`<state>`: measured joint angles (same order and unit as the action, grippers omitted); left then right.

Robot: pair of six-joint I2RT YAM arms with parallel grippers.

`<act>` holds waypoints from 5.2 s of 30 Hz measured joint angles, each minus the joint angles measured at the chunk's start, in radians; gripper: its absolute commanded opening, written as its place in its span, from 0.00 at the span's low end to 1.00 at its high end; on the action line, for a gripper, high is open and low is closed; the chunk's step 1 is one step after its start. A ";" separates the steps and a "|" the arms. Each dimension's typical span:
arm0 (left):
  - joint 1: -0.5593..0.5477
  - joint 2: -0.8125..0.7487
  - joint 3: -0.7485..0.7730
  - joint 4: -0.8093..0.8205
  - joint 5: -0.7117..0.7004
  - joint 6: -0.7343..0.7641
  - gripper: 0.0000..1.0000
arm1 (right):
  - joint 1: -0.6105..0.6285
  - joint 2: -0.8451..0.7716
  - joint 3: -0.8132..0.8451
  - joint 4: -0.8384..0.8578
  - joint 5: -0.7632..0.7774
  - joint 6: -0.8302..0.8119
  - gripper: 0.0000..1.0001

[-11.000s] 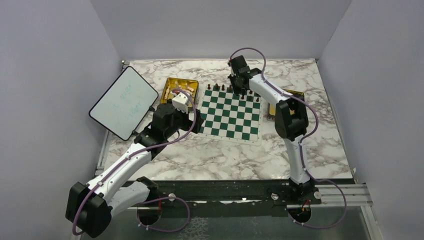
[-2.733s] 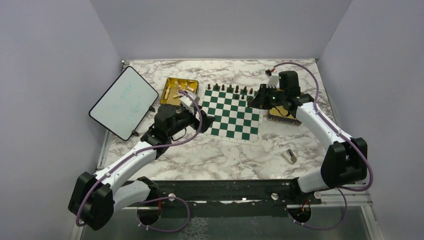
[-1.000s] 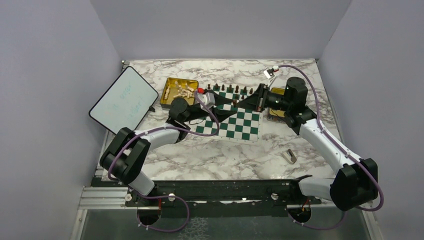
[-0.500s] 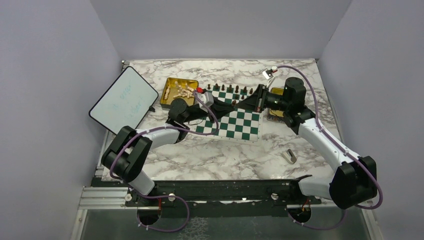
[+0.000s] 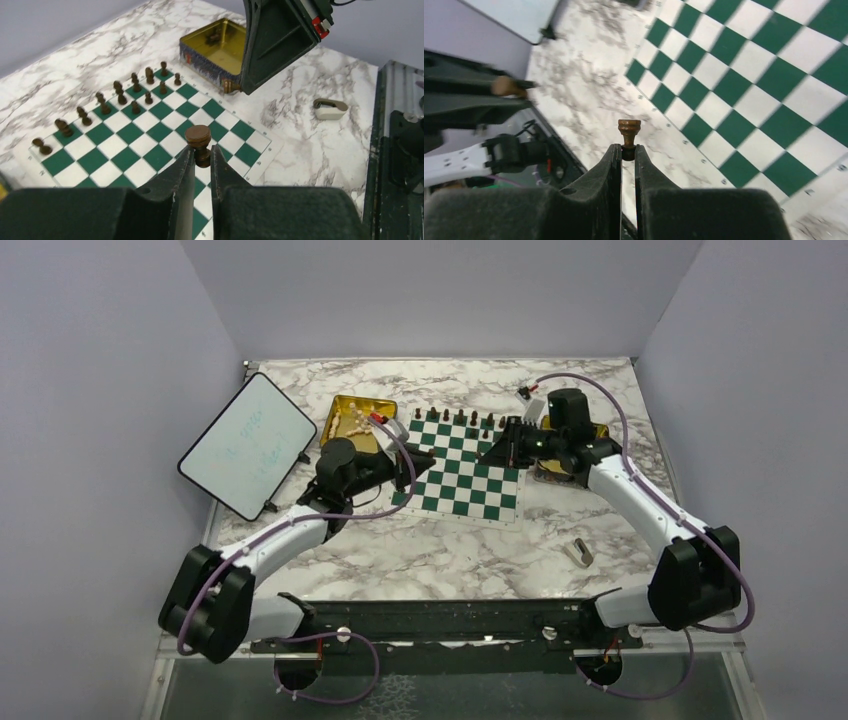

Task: Set up the chess pieces on the board
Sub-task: Pick up the chess piece from the storage box, then place the chess piece on the chessboard, then pick up the chess piece from the chessboard.

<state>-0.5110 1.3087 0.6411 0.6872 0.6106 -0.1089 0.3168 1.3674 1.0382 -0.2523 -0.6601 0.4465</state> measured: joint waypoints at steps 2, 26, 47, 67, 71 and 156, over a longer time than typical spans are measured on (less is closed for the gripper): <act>0.000 -0.066 0.001 -0.118 -0.049 0.044 0.09 | 0.006 0.035 0.034 -0.096 0.059 -0.060 0.12; -0.006 -0.319 -0.014 -0.623 -0.157 0.343 0.09 | 0.164 0.601 0.463 -0.854 0.644 -0.400 0.21; -0.015 -0.349 -0.019 -0.623 -0.174 0.358 0.10 | 0.193 0.685 0.527 -0.874 0.677 -0.426 0.37; -0.026 -0.355 -0.023 -0.623 -0.174 0.359 0.10 | 0.194 0.304 0.123 -0.425 0.752 -0.304 0.35; -0.028 -0.355 -0.023 -0.623 -0.174 0.359 0.10 | 0.194 0.305 0.074 -0.349 0.753 -0.288 0.33; -0.059 -0.373 -0.027 -0.637 -0.191 0.380 0.10 | 0.194 0.340 0.261 -0.396 0.753 -0.266 0.13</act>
<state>-0.5701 0.9360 0.6144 0.0502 0.4194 0.2707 0.5106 1.7069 1.2995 -0.6479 0.0925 0.1802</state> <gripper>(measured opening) 0.139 0.143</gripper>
